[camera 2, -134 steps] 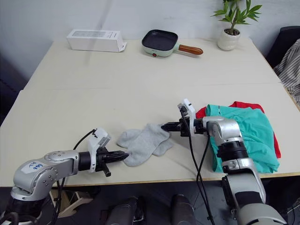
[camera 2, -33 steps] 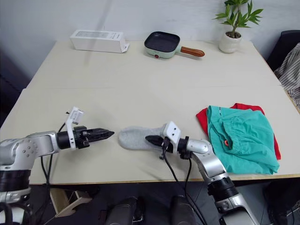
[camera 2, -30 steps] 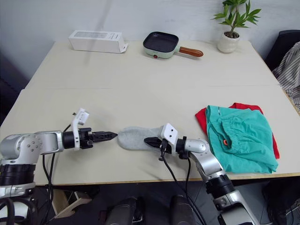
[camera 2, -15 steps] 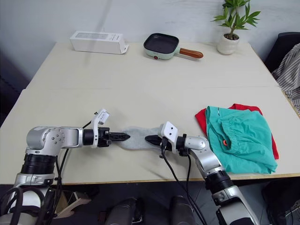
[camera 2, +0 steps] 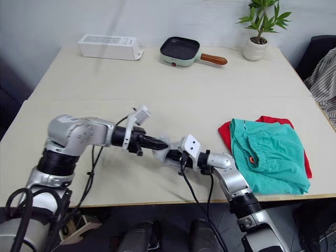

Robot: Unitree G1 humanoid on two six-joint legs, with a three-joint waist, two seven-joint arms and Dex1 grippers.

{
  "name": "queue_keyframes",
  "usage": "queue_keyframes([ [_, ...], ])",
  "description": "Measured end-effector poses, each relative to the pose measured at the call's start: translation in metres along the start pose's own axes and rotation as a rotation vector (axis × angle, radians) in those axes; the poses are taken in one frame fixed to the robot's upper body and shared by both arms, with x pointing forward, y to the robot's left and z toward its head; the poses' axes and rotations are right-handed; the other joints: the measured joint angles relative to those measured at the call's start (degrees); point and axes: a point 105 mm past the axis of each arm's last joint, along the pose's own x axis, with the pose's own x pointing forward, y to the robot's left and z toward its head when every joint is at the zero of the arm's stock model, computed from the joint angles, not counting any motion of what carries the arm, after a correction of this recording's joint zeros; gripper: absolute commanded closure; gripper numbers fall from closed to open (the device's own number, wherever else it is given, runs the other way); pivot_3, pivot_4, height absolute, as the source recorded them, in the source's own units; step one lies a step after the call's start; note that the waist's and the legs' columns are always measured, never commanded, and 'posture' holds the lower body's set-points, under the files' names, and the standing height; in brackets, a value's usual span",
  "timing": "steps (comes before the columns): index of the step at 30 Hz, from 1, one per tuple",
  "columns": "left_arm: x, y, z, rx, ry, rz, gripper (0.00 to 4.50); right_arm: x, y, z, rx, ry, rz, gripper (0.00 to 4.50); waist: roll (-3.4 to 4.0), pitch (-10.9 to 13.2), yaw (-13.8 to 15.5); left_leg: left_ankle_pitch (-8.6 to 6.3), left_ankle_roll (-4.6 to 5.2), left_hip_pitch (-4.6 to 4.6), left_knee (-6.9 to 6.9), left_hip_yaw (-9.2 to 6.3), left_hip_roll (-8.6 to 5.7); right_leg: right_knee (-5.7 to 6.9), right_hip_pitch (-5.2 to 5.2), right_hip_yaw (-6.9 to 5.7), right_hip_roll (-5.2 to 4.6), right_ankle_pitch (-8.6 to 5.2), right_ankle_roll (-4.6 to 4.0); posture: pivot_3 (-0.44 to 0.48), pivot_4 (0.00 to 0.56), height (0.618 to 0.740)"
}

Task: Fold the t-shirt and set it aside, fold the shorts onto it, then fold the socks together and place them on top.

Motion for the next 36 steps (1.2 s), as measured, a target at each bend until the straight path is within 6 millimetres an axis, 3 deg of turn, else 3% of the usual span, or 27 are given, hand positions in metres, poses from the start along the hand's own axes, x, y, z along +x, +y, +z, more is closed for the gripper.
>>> queue_keyframes([
  [4,0.022,0.000,-0.002,0.090,-0.015,-0.036,4.49,-0.004,0.000,-0.001,0.011,0.008,-0.029,4.50,0.00,0.00,0.16,0.00,0.02,-0.03,0.02,0.00,0.00,-0.17,-0.01,0.01,-0.04,-0.01,-0.01,0.000,0.150,0.740],
  [10,0.038,-0.004,-0.008,0.234,-0.182,-0.162,4.49,-0.018,0.000,-0.003,0.020,0.039,-0.069,4.50,0.00,0.00,0.40,-0.03,-0.02,-0.08,0.03,-0.02,0.02,-0.26,-0.04,0.03,-0.14,-0.01,-0.03,0.000,0.150,0.740],
  [11,0.038,-0.003,-0.008,0.237,-0.190,-0.170,3.89,-0.022,0.001,-0.003,0.021,0.048,-0.074,4.50,0.00,0.00,0.52,-0.03,-0.01,-0.10,0.03,-0.01,0.02,-0.26,-0.06,0.02,-0.15,-0.01,-0.03,0.000,0.150,0.740],
  [18,0.038,-0.003,-0.008,0.300,-0.283,-0.204,1.78,-0.051,0.004,-0.001,0.066,0.099,-0.140,4.50,0.00,0.00,1.46,-0.07,0.14,-0.19,0.04,-0.05,0.03,-0.33,-0.09,0.01,-0.18,-0.01,-0.03,0.000,0.150,0.740],
  [23,0.042,-0.005,-0.011,0.371,-0.327,-0.235,0.15,-0.084,0.005,-0.002,0.115,0.120,-0.212,4.50,0.00,0.00,1.54,-0.01,0.39,-0.24,0.03,-0.03,0.02,-0.40,-0.09,-0.07,-0.17,-0.01,-0.03,0.000,0.150,0.740],
  [24,0.042,-0.007,-0.011,0.385,-0.333,-0.245,0.03,-0.091,0.004,-0.004,0.127,0.125,-0.230,4.50,0.00,0.00,1.55,-0.01,0.41,-0.24,0.03,-0.03,0.03,-0.42,-0.07,-0.07,-0.17,-0.01,-0.03,0.000,0.150,0.740],
  [29,0.035,-0.013,-0.016,0.456,-0.403,-0.300,0.03,-0.131,-0.007,-0.007,0.150,0.151,-0.347,4.50,0.00,0.01,1.50,-0.01,0.47,-0.24,0.03,0.01,0.04,-0.43,-0.09,-0.13,-0.16,-0.01,-0.02,0.000,0.150,0.740],
  [33,0.015,-0.012,0.001,0.467,-0.531,-0.272,0.90,-0.144,-0.018,0.012,0.139,0.069,-0.383,4.50,0.00,0.01,1.35,0.00,0.49,-0.20,0.05,0.01,0.11,-0.40,-0.06,-0.16,-0.12,-0.01,-0.02,0.000,0.150,0.740],
  [36,0.000,-0.001,0.011,0.474,-0.576,-0.183,1.90,-0.138,-0.023,0.038,0.111,-0.042,-0.363,4.50,0.00,0.01,1.40,0.02,0.49,-0.17,0.05,0.00,0.12,-0.36,-0.05,-0.19,-0.11,-0.01,-0.02,0.000,0.150,0.740],
])
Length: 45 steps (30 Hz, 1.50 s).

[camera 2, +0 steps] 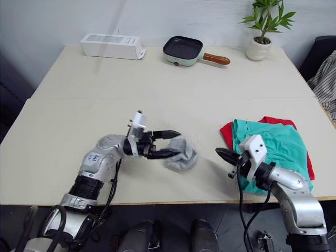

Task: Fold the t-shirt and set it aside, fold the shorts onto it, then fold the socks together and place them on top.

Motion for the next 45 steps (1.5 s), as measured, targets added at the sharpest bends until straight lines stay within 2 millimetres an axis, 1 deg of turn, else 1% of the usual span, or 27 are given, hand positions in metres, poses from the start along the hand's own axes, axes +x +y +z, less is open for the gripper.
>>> queue_keyframes([
  [2,-0.006,0.010,-0.003,0.047,0.056,0.057,2.58,0.012,0.007,0.013,0.004,-0.057,0.033,4.50,0.00,0.00,0.06,0.00,0.00,0.00,0.00,0.01,-0.02,0.01,-0.01,-0.06,0.00,0.00,0.00,0.000,0.150,0.740],
  [4,-0.010,0.018,-0.010,0.080,0.105,0.106,3.27,0.031,0.018,0.020,0.016,-0.097,0.071,4.50,0.00,0.00,-0.02,0.00,0.00,0.00,0.00,0.02,-0.02,0.02,-0.02,-0.13,0.00,0.00,0.00,0.000,0.150,0.740],
  [7,-0.003,0.021,-0.027,0.118,0.184,0.108,4.27,0.064,0.040,0.023,0.026,-0.122,0.118,4.50,0.00,0.00,0.07,0.01,-0.02,-0.06,0.00,0.00,-0.04,0.04,-0.07,-0.20,-0.01,0.00,0.00,0.000,0.150,0.740],
  [8,0.002,0.019,-0.032,0.129,0.207,0.094,4.48,0.073,0.045,0.023,0.029,-0.127,0.119,4.50,0.00,0.00,0.17,0.00,-0.01,-0.12,0.00,-0.01,-0.06,0.02,-0.10,-0.21,-0.02,0.00,0.00,0.000,0.150,0.740],
  [10,0.011,0.014,-0.043,0.136,0.240,0.061,4.48,0.086,0.051,0.017,0.029,-0.114,0.116,4.50,0.00,0.00,0.27,-0.03,0.04,-0.22,0.08,-0.02,-0.11,0.06,-0.10,-0.25,-0.02,0.01,0.02,0.000,0.150,0.740],
  [12,0.020,0.008,-0.052,0.148,0.269,0.028,4.48,0.092,0.052,0.005,0.011,-0.083,0.101,4.50,0.00,0.00,0.14,-0.06,0.14,-0.39,0.15,-0.03,-0.17,0.05,-0.15,-0.28,0.00,0.09,0.15,0.000,0.150,0.740],
  [13,0.023,0.005,-0.056,0.159,0.286,0.014,4.48,0.092,0.051,-0.003,0.000,-0.067,0.092,4.50,0.00,0.00,0.09,-0.07,0.18,-0.40,0.17,-0.03,-0.23,0.06,-0.14,-0.30,0.04,0.10,0.16,0.000,0.150,0.740],
  [15,0.025,-0.001,-0.069,0.163,0.326,0.001,4.48,0.089,0.049,-0.027,-0.005,-0.022,0.067,4.50,0.00,0.00,-0.04,-0.06,0.28,-0.41,0.14,-0.03,-0.36,0.05,-0.14,-0.31,0.04,0.10,0.18,0.000,0.150,0.740],
  [16,0.026,-0.002,-0.072,0.166,0.330,0.004,4.48,0.086,0.046,-0.035,-0.010,-0.009,0.050,4.50,0.00,0.00,-0.08,-0.05,0.30,-0.41,0.15,-0.04,-0.38,0.04,-0.13,-0.31,0.02,0.12,0.20,0.000,0.150,0.740],
  [21,0.025,0.000,-0.073,0.184,0.339,0.043,4.48,0.078,0.034,-0.047,-0.024,-0.021,-0.005,4.50,0.00,0.00,-0.05,-0.04,0.33,-0.08,0.12,-0.06,-0.35,-0.11,0.12,-0.24,-0.17,0.15,0.26,0.000,0.150,0.740],
  [23,0.024,-0.002,-0.075,0.183,0.336,0.050,4.48,0.074,0.028,-0.051,-0.024,-0.021,-0.028,4.50,0.00,-0.01,0.00,-0.21,0.00,0.17,0.07,-0.14,-0.28,-0.21,0.40,-0.23,-0.21,0.15,0.26,0.000,0.150,0.740],
  [25,0.023,-0.002,-0.075,0.188,0.336,0.053,4.48,0.066,0.015,-0.053,-0.012,-0.015,-0.068,4.50,0.01,-0.01,0.01,-0.24,-0.05,0.21,0.07,-0.23,-0.22,-0.36,0.53,-0.13,-0.21,0.15,0.25,0.000,0.150,0.740],
  [28,0.023,-0.002,-0.074,0.192,0.332,0.057,4.50,0.050,0.002,-0.057,0.119,-0.012,-0.102,3.93,0.01,-0.01,-0.02,-0.27,-0.11,0.19,-0.01,-0.28,-0.17,-0.46,0.52,0.07,-0.18,0.16,0.23,0.000,0.150,0.740],
  [29,0.023,-0.002,-0.074,0.195,0.330,0.059,4.50,0.045,0.000,-0.054,0.171,-0.024,-0.103,3.57,0.01,-0.01,-0.02,-0.26,-0.08,0.18,-0.03,-0.27,-0.14,-0.49,0.52,0.06,-0.15,0.15,0.21,0.000,0.150,0.740],
  [32,0.023,-0.002,-0.074,0.198,0.327,0.060,4.50,0.026,-0.003,-0.040,0.303,-0.034,-0.071,2.54,0.03,0.00,0.02,-0.20,0.11,0.16,-0.04,-0.28,-0.09,-0.57,0.54,0.02,-0.12,0.14,0.19,0.000,0.150,0.740],
  [34,0.023,-0.002,-0.074,0.199,0.326,0.063,4.50,0.011,-0.003,-0.032,0.428,-0.006,-0.049,1.83,0.03,0.00,0.11,-0.24,0.20,0.16,0.00,-0.30,-0.08,-0.60,0.57,0.03,-0.14,0.14,0.19,0.000,0.150,0.740],
  [35,0.023,-0.002,-0.074,0.199,0.326,0.065,4.50,0.004,-0.002,-0.031,0.489,0.028,-0.036,1.43,0.03,0.00,0.12,-0.31,0.29,0.16,0.02,-0.31,-0.07,-0.62,0.60,0.03,-0.16,0.14,0.18,0.000,0.150,0.740],
  [36,0.023,-0.001,-0.074,0.199,0.326,0.066,4.50,-0.001,-0.001,-0.030,0.545,0.057,-0.025,1.14,0.03,0.00,0.14,-0.39,0.39,0.16,0.01,-0.31,-0.06,-0.65,0.61,0.03,-0.16,0.15,0.17,0.000,0.150,0.740],
  [39,0.022,-0.002,-0.074,0.203,0.324,0.068,4.50,-0.010,0.008,-0.035,0.769,0.150,0.006,0.06,0.03,0.00,0.08,-0.52,0.21,0.17,-0.02,-0.35,0.01,-0.76,0.65,0.00,-0.15,0.17,0.10,0.000,0.150,0.740],
  [42,0.022,-0.002,-0.075,0.206,0.321,0.069,4.50,-0.009,0.017,-0.043,0.942,0.250,0.030,0.02,0.05,-0.01,0.01,-0.50,0.22,0.17,-0.04,-0.35,0.03,-0.78,0.64,-0.02,-0.14,0.17,0.08,0.000,0.150,0.740],
  [45,0.022,-0.003,-0.075,0.208,0.320,0.068,4.50,-0.001,0.024,-0.042,1.015,0.288,0.048,0.02,0.06,-0.02,0.02,-0.49,0.24,0.16,-0.05,-0.35,0.03,-0.83,0.65,-0.03,-0.13,0.17,0.08,0.000,0.150,0.740],
])
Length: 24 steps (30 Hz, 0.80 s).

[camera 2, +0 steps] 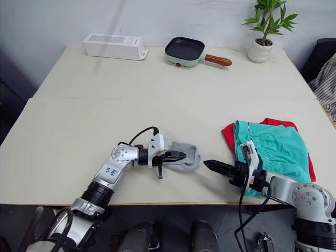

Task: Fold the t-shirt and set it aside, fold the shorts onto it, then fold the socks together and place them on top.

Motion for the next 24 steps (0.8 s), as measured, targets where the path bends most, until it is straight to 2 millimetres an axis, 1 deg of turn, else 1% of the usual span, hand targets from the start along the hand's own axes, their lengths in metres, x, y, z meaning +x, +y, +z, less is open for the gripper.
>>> queue_keyframes([
  [2,0.000,0.000,0.000,0.000,0.001,0.001,4.50,0.010,0.004,-0.002,0.036,0.023,0.008,0.02,0.00,-0.01,-0.06,0.03,0.05,0.00,0.00,0.01,0.01,-0.02,0.03,-0.01,0.02,0.00,0.00,0.000,0.150,0.740],
  [6,0.000,0.000,-0.001,-0.001,0.003,0.003,4.50,0.022,0.010,-0.002,0.063,0.068,0.011,0.02,-0.04,-0.10,-0.25,0.09,0.17,0.02,-0.01,0.03,0.06,-0.02,0.04,-0.03,0.07,0.00,0.00,0.000,0.150,0.740],
  [9,-0.001,0.000,-0.001,-0.002,0.005,0.004,4.50,0.035,0.015,-0.003,0.125,0.083,0.058,0.02,-0.06,-0.14,-0.34,0.09,0.17,0.02,-0.03,0.02,0.11,-0.01,0.03,-0.04,0.11,0.00,0.00,0.000,0.150,0.740],
  [15,-0.004,0.000,-0.002,0.004,0.011,0.005,4.50,0.060,0.026,-0.005,0.195,0.106,0.112,0.02,-0.04,-0.16,-0.75,0.10,0.17,0.03,-0.05,0.03,0.13,0.02,0.02,-0.05,0.12,0.00,-0.01,0.000,0.150,0.740],
  [18,-0.006,0.000,-0.001,0.009,0.018,0.008,4.50,0.068,0.026,-0.005,0.229,0.099,0.113,0.64,-0.04,-0.16,-1.15,0.09,0.18,0.02,-0.07,0.03,0.13,-0.01,0.02,-0.05,0.12,0.00,-0.01,0.000,0.150,0.740],
  [24,-0.010,0.001,-0.003,0.006,0.028,0.015,4.50,0.074,0.017,-0.003,0.306,0.050,0.084,2.75,-0.04,-0.16,-1.59,0.10,0.17,-0.02,-0.09,0.05,0.13,0.03,-0.07,-0.03,0.12,0.00,0.00,0.000,0.150,0.740],
])
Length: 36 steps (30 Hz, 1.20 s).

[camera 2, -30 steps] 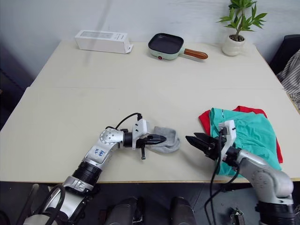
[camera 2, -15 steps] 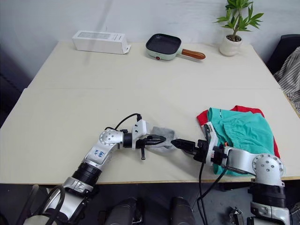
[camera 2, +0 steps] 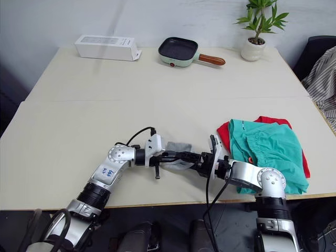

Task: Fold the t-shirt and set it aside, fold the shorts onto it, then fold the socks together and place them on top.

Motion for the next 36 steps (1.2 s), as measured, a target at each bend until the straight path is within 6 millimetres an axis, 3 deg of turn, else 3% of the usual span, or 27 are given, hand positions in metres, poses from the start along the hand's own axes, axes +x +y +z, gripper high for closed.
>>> queue_keyframes([
  [6,-0.007,0.005,0.001,-0.005,-0.004,0.025,4.50,-0.004,0.003,0.004,0.032,-0.049,0.028,4.45,-0.04,-0.03,0.11,-0.02,0.00,0.01,0.01,-0.01,0.00,-0.07,0.06,0.01,-0.03,0.00,0.00,0.000,0.150,0.740],
  [9,-0.009,0.002,0.000,-0.030,-0.019,0.027,4.50,-0.006,0.003,0.005,0.049,-0.077,0.036,4.46,-0.04,-0.03,0.12,-0.13,-0.18,0.00,-0.01,-0.01,0.00,-0.10,0.05,0.03,-0.04,0.00,0.00,0.000,0.150,0.740],
  [12,-0.013,0.002,0.006,-0.067,-0.066,0.027,3.91,-0.010,0.004,0.004,0.052,-0.098,0.047,4.46,-0.02,-0.01,0.14,-0.08,-0.12,-0.13,-0.04,-0.01,0.00,-0.08,-0.13,0.03,-0.04,0.00,0.00,0.000,0.150,0.740],
  [15,-0.026,0.007,0.027,-0.065,-0.161,0.036,2.97,-0.023,0.009,0.006,0.028,-0.111,0.064,4.46,0.05,0.03,0.20,0.24,-0.23,-0.94,0.12,0.00,-0.04,0.17,-0.88,0.03,-0.06,0.02,0.02,0.000,0.150,0.740],
  [20,-0.066,0.014,0.070,0.008,-0.277,0.036,1.35,-0.081,0.035,0.031,-0.170,-0.164,0.089,4.46,0.15,0.09,0.36,0.21,-0.10,-0.97,0.18,0.08,-0.10,0.21,-0.77,-0.08,0.01,0.05,0.07,0.000,0.150,0.740],
  [24,-0.084,0.012,0.075,-0.018,-0.266,0.019,0.09,-0.137,0.052,0.055,-0.285,-0.209,0.026,4.46,0.18,0.11,1.33,0.16,-0.01,-0.95,0.24,0.13,-0.11,-0.03,-0.72,-0.25,0.04,0.08,0.13,0.000,0.150,0.740],
  [27,-0.095,0.006,0.074,-0.059,-0.266,0.026,0.00,-0.181,0.057,0.077,-0.289,-0.286,-0.068,4.46,0.22,0.14,1.63,0.15,0.03,-0.90,0.26,0.23,-0.11,-0.11,-0.72,-0.24,0.01,0.08,0.13,0.000,0.150,0.740],
  [31,-0.098,-0.002,0.072,-0.100,-0.276,0.023,0.00,-0.223,0.048,0.097,-0.253,-0.365,-0.185,4.46,0.21,0.14,1.89,0.17,0.05,-0.89,0.29,0.24,-0.10,-0.21,-0.68,-0.21,0.00,0.09,0.13,0.000,0.150,0.740],
  [33,-0.098,-0.005,0.072,-0.105,-0.276,0.022,0.00,-0.231,0.036,0.100,-0.213,-0.372,-0.224,4.46,0.21,0.14,1.87,0.20,0.02,-0.90,0.28,0.29,-0.10,-0.23,-0.69,-0.20,-0.01,0.09,0.13,0.000,0.150,0.740],
  [36,-0.099,-0.007,0.073,-0.110,-0.277,0.015,0.00,-0.227,0.018,0.101,-0.179,-0.317,-0.281,4.46,0.28,0.17,1.45,0.25,0.01,-0.88,0.27,0.40,-0.08,-0.26,-0.74,-0.18,-0.01,0.10,0.10,0.000,0.150,0.740],
])
